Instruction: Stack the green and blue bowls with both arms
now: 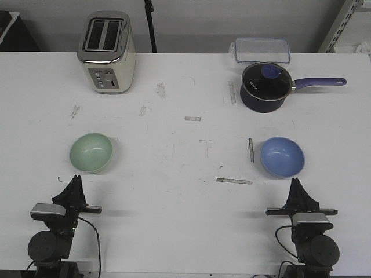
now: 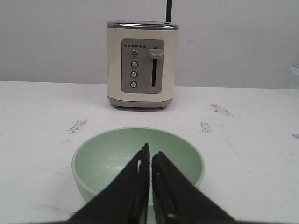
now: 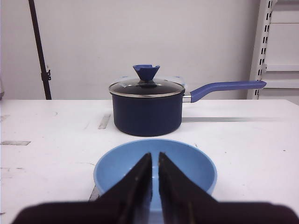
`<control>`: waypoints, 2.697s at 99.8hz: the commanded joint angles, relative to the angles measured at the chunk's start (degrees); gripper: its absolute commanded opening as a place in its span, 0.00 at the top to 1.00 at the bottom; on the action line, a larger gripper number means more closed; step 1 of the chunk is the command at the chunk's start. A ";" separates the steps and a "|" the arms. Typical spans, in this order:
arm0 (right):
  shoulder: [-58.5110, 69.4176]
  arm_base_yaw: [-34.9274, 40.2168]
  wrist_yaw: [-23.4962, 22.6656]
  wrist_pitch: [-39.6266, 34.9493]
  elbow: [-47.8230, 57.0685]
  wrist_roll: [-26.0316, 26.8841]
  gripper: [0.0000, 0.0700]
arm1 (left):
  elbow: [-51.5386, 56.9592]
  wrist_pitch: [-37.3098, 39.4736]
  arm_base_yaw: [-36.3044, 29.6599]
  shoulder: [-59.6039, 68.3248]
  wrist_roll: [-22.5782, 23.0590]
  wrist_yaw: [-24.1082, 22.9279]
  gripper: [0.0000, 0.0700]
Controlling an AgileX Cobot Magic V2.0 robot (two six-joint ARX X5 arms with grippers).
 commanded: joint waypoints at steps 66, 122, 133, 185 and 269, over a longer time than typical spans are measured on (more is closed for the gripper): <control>1.05 0.04 0.17 0.59 4.13 -2.10 0.98 | -1.29 0.72 -0.09 -0.11 -0.33 -0.26 1.00; 35.23 0.04 -0.28 -11.10 30.38 -2.05 0.98 | -1.29 0.72 -0.11 -0.11 -0.33 -0.26 1.00; 42.84 0.04 -0.24 -11.74 35.30 -2.08 0.98 | -1.29 0.72 -0.11 -0.11 -0.33 -0.26 1.00; 70.62 -3.72 -0.72 -43.41 64.15 1.29 0.98 | -1.29 0.72 -0.11 -0.11 -0.33 -0.26 1.00; 88.74 -18.45 -15.26 -56.26 70.71 0.00 0.29 | -1.29 0.72 -0.11 -0.11 -0.33 -0.26 1.00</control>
